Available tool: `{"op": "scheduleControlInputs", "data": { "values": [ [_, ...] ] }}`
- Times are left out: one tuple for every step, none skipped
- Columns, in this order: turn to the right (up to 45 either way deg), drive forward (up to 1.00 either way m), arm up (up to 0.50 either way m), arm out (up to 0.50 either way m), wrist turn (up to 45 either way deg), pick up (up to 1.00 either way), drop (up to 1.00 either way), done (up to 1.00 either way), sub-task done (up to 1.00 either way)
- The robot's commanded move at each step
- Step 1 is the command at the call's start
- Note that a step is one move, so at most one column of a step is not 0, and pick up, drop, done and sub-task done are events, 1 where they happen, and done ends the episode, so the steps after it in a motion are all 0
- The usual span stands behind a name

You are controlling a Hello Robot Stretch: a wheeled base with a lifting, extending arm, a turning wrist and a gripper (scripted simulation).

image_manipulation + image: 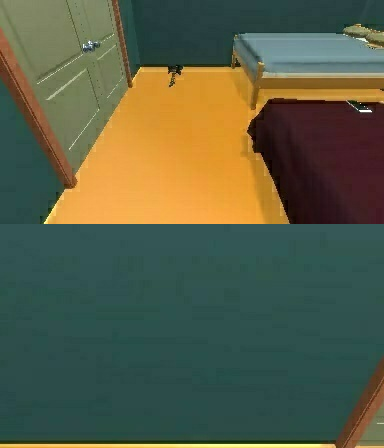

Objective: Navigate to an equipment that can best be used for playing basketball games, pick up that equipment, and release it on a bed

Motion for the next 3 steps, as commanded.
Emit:
{"op": "scheduleControlInputs", "data": {
  "values": [
    [-45.0, 0.00, 0.00, 0.00, 0.0, 0.00, 0.00, 0.00, 0.00],
    [-42.0, 0.00, 0.00, 0.00, 0.0, 0.00, 0.00, 0.00, 0.00],
    [0.0, 0.15, 0.00, 0.00, 0.0, 0.00, 0.00, 0.00, 0.00]
  ]
}}
